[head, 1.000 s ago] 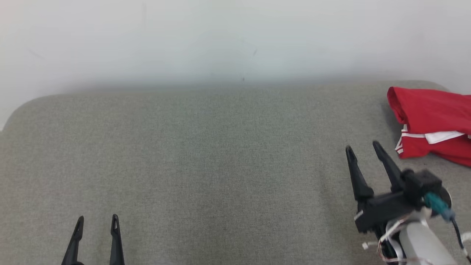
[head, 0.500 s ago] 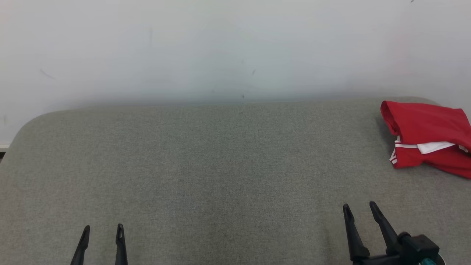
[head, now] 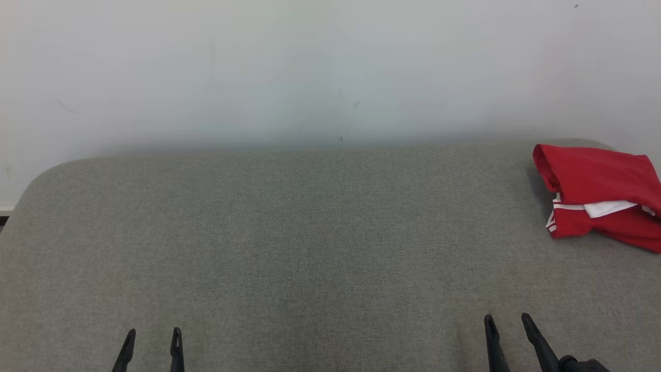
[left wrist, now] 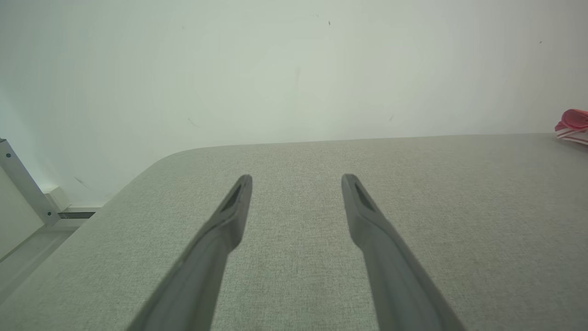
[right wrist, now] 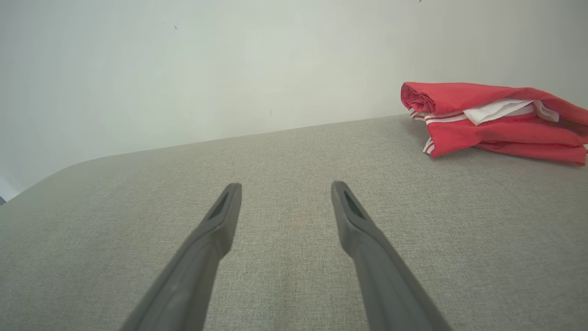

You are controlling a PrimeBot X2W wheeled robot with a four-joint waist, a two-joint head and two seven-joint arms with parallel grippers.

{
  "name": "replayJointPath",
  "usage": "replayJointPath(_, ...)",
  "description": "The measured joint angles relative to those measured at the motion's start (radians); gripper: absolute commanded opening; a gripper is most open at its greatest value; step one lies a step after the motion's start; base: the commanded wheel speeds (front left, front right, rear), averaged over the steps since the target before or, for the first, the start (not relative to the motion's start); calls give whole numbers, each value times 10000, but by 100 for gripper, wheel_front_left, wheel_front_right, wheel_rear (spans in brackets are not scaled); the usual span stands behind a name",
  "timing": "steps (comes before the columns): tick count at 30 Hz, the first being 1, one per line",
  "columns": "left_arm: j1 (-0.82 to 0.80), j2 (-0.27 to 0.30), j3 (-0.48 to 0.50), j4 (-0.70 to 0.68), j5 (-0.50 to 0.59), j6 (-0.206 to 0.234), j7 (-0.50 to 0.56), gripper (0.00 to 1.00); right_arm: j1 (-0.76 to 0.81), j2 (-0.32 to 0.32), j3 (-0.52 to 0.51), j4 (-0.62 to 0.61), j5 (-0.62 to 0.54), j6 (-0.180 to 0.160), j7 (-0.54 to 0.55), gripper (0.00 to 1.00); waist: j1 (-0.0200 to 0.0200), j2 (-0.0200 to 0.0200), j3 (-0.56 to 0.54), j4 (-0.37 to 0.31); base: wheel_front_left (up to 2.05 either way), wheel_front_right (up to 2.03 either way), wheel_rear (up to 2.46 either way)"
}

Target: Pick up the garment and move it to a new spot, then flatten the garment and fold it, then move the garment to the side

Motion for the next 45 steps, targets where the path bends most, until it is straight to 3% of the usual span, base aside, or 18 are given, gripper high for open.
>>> replayJointPath(11, -8, 25, 4, 144, 29, 12, 0, 100, 1, 58, -29, 40, -113, 0, -31, 100, 1, 0, 27, -34, 0, 0, 0)
replayJointPath(12, -10, 15, 27, 136, 27, 38, 0, 0, 7, 59, -29, 77, -113, 0, -27, 0, 2, 0, 30, -31, 0, 0, 0)
replayJointPath(18, 22, -100, 4, 709, -75, 40, 111, 0, 116, 77, -10, 573, 8, 0, 96, 0, 1, 0, 35, -33, 0, 0, 0)
replayJointPath(45, -618, -178, 245, 1007, -4986, -104, 1258, 0, -564, 174, -314, 623, 4485, 0, 1252, 0, 2, 0, 134, -48, 0, 0, 0)
